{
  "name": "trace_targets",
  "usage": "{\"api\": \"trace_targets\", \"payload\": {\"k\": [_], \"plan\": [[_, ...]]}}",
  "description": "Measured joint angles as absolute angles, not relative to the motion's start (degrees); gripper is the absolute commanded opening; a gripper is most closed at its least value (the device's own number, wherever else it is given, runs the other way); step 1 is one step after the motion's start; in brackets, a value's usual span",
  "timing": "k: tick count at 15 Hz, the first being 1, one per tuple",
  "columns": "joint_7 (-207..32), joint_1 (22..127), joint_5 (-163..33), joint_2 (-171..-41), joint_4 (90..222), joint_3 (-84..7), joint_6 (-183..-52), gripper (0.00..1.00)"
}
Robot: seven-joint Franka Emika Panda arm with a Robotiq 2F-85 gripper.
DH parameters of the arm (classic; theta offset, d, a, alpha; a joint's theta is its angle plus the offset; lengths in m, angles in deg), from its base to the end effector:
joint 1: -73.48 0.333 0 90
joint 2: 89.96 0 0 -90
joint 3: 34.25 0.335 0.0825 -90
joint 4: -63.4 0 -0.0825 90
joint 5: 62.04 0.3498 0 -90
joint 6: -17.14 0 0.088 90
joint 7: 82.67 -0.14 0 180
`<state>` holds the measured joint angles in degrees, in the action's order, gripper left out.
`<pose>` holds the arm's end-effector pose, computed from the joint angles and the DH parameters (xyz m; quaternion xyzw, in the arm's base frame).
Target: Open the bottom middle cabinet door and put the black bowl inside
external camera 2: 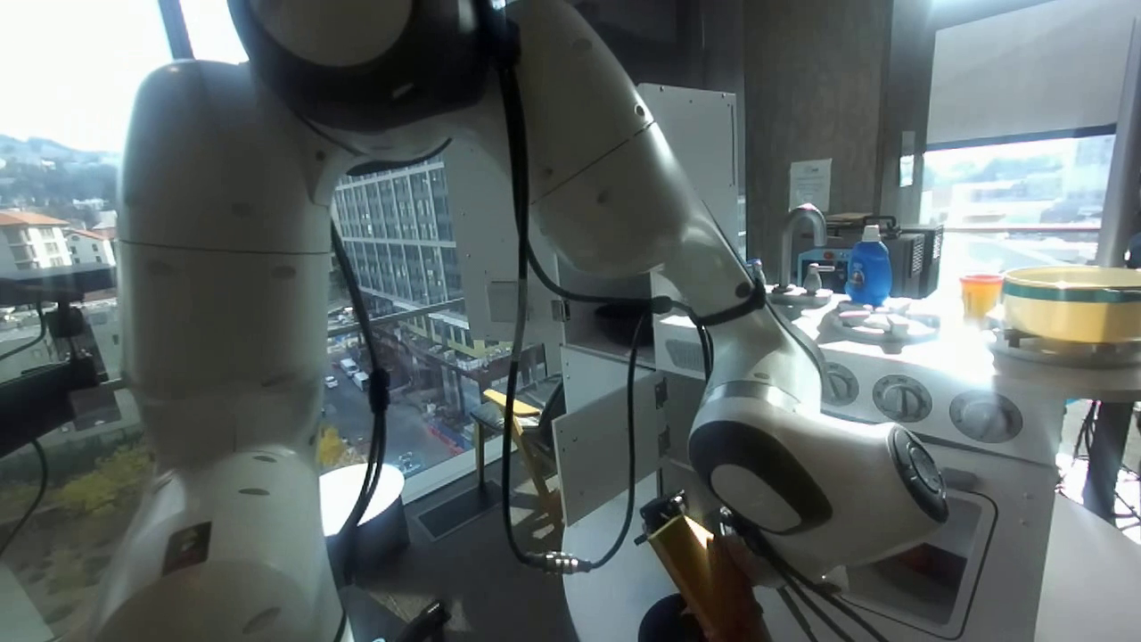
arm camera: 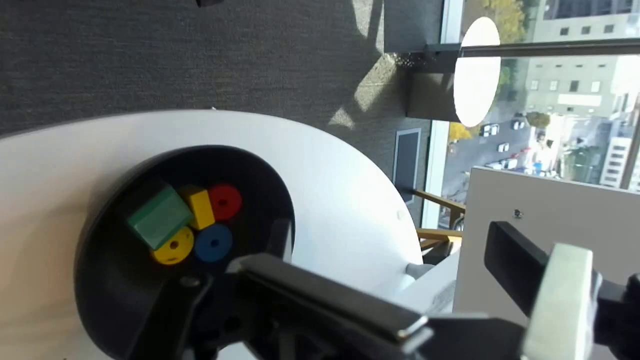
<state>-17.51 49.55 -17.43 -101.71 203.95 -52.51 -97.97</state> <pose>0.3308 -0.2213 0.2202 -0.9230 0.0852 -0.0311 0.3740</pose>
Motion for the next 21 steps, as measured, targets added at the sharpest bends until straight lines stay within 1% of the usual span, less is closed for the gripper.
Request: {"api": "trace_targets", "payload": {"k": [6, 11, 16, 21], "plan": [[4.06, 48.45, -2.42, -104.40, 203.95, -52.08, -102.51, 1.00], [21.51, 50.29, 10.76, -106.89, 203.94, -50.38, -112.52, 1.00], [40.49, 53.06, 27.95, -110.55, 202.46, -49.50, -122.26, 1.00], [54.20, 55.60, 41.16, -116.05, 199.45, -50.30, -128.49, 1.00]]}}
